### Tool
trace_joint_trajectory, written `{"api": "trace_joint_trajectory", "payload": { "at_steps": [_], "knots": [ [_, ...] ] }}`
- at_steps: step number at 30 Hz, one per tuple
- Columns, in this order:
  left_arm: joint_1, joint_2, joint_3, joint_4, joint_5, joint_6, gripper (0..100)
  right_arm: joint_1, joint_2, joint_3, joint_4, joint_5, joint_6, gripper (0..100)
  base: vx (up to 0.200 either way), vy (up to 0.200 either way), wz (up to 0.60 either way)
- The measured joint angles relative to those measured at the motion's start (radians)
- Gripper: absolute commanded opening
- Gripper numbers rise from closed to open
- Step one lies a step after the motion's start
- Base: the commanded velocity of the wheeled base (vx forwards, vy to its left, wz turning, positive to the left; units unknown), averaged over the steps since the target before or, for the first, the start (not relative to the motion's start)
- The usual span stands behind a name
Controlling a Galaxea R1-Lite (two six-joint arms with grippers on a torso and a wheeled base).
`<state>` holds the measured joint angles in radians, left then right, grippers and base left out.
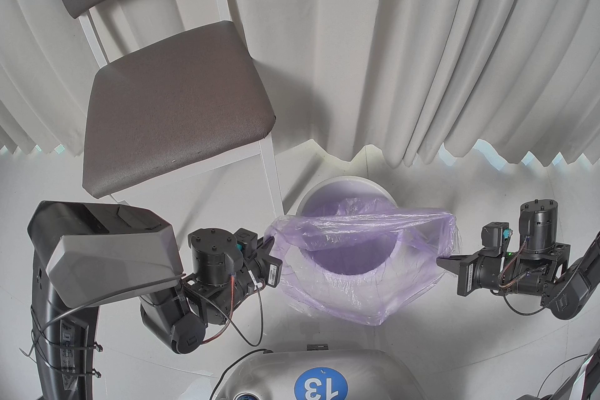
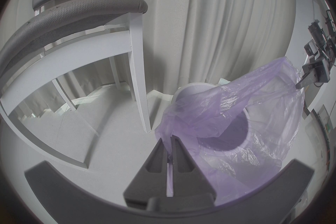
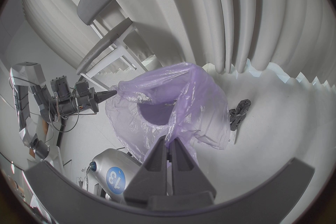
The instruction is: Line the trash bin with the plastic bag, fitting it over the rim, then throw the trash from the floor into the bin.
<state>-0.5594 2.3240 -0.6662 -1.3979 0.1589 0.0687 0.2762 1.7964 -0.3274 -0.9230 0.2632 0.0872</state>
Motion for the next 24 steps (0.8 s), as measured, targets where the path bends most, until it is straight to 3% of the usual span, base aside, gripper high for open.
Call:
{"api": "trace_joint_trajectory", "payload": {
  "at_steps": [15,24],
  "knots": [
    [0.018,0.036,-0.069,0.004,0.016,-0.011,0,-0.009,0.038,-0.036,0.013,-0.018,0.000,0,0.000,0.000,0.00],
    [0.023,0.083,-0.176,0.007,0.049,-0.107,0,-0.028,0.187,-0.077,-0.271,-0.102,0.069,0,0.000,0.000,0.00]
  ]
}}
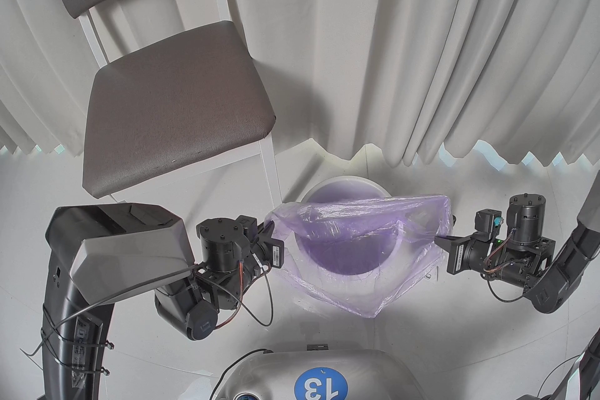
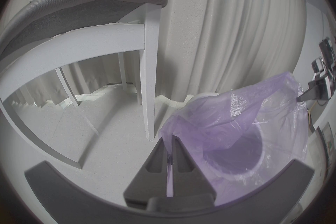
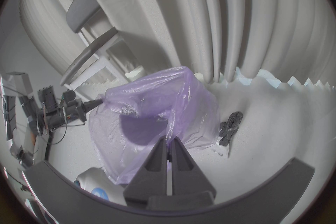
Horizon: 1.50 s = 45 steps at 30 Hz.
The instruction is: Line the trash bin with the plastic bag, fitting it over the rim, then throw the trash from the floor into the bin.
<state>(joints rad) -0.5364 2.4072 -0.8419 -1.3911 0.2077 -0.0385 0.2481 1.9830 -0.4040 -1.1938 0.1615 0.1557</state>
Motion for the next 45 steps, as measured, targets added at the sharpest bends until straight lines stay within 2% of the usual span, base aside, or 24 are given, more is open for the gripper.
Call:
{"api": "trace_joint_trajectory", "payload": {
  "at_steps": [3,9,16,20,26,32,38,42,45],
  "knots": [
    [-0.004,0.006,-0.037,0.002,0.022,-0.026,0,-0.009,0.045,-0.005,-0.061,-0.023,0.019,0,0.000,0.000,0.00],
    [-0.027,0.012,-0.090,0.003,0.047,-0.088,0,-0.054,0.097,-0.023,-0.068,-0.036,0.025,0,0.000,0.000,0.00],
    [-0.050,0.006,-0.101,0.003,0.054,-0.101,0,-0.123,0.102,-0.018,-0.055,-0.033,-0.060,0,0.000,0.000,0.00],
    [-0.051,0.011,-0.105,0.005,0.054,-0.101,0,-0.136,0.085,0.000,0.021,-0.023,-0.098,0,0.000,0.000,0.00],
    [-0.049,0.036,-0.115,0.004,0.054,-0.102,0,-0.128,0.058,0.037,0.073,0.030,-0.150,0,0.000,0.000,0.00],
    [-0.047,0.069,-0.139,-0.006,0.053,-0.104,0,-0.094,0.075,0.045,0.053,0.025,-0.148,0,0.000,0.000,0.00],
    [-0.041,0.083,-0.159,-0.010,0.056,-0.106,0,-0.072,0.125,0.018,-0.069,-0.010,-0.115,0,0.000,0.000,0.00],
    [-0.019,0.080,-0.171,-0.001,0.066,-0.104,0,-0.051,0.172,0.011,-0.188,-0.032,-0.069,0,0.000,0.000,0.00],
    [0.006,0.061,-0.172,0.017,0.069,-0.100,0,-0.026,0.210,0.010,-0.224,-0.039,-0.047,0,0.000,0.000,0.00]
  ]
}}
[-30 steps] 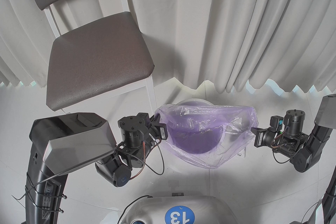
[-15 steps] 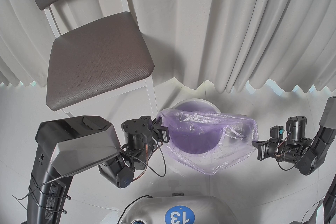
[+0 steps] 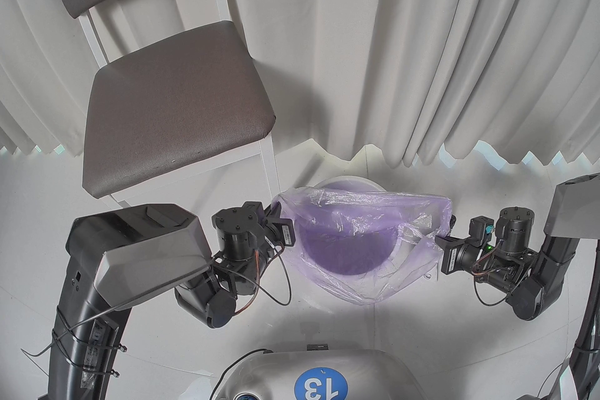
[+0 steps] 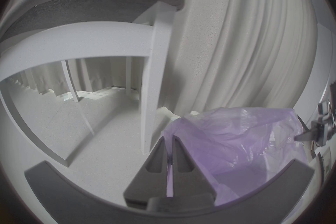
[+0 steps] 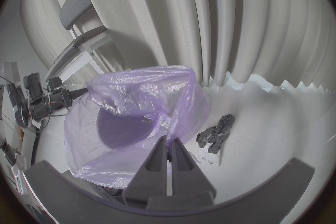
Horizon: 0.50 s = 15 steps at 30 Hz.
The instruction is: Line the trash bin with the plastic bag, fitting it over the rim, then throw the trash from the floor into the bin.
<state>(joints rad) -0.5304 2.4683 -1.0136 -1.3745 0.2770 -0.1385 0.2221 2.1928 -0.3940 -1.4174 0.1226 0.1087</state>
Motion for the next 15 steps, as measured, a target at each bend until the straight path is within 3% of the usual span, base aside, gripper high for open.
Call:
{"api": "trace_joint_trajectory", "payload": {
  "at_steps": [7,15],
  "knots": [
    [0.040,-0.078,0.045,0.047,-0.011,0.002,0,0.087,0.037,0.004,-0.056,-0.006,0.101,0,0.000,0.000,0.00],
    [0.002,-0.113,0.103,0.046,-0.016,0.003,0,0.201,0.050,-0.029,-0.102,-0.027,0.155,0,0.000,0.000,0.00]
  ]
}}
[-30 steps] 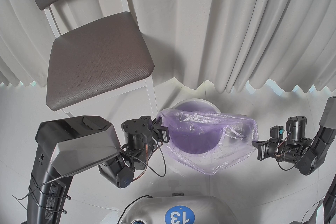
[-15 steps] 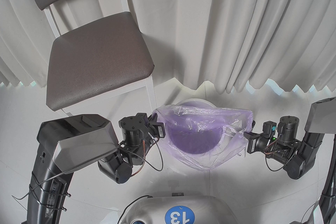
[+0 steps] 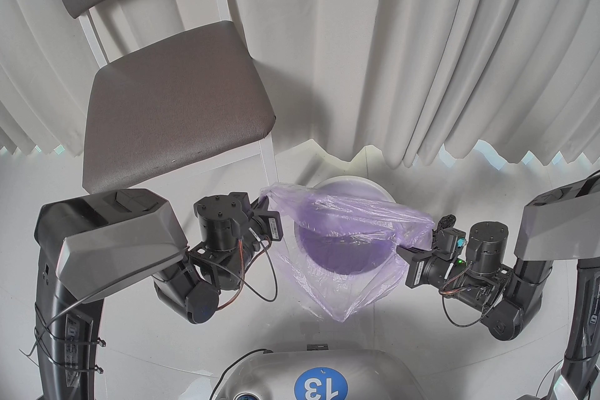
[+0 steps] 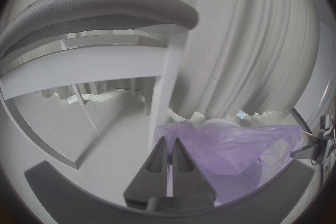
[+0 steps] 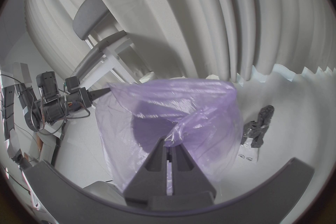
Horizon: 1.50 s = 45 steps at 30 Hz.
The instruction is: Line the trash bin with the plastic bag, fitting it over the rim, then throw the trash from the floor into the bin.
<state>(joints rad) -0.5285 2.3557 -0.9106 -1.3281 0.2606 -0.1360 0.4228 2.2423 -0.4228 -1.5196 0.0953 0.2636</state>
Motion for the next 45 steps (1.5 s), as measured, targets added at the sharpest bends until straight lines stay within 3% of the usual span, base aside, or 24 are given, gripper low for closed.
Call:
{"api": "trace_joint_trajectory", "payload": {
  "at_steps": [4,8,22,26,32,45],
  "knots": [
    [-0.022,-0.005,0.017,-0.002,0.001,0.000,0,0.024,-0.010,-0.059,0.145,0.002,-0.013,0,0.000,0.000,0.00],
    [-0.040,-0.007,0.031,-0.005,0.001,0.000,0,0.047,-0.038,-0.171,0.385,0.021,-0.027,0,0.000,0.000,0.00],
    [-0.070,-0.011,0.053,-0.007,0.001,0.000,0,0.080,-0.056,-0.636,0.837,0.093,-0.133,0,0.000,0.000,0.00],
    [-0.069,-0.013,0.056,-0.007,0.001,0.000,0,0.070,-0.041,-0.678,0.858,0.104,-0.153,0,0.000,0.000,0.00],
    [-0.070,-0.032,0.069,-0.008,0.001,0.000,0,0.056,-0.004,-0.691,0.853,0.174,-0.150,0,0.000,0.000,0.00],
    [-0.116,-0.114,0.117,-0.010,0.001,-0.003,0,-0.046,0.107,-0.754,0.847,0.185,-0.148,0,0.000,0.000,0.00]
  ]
}}
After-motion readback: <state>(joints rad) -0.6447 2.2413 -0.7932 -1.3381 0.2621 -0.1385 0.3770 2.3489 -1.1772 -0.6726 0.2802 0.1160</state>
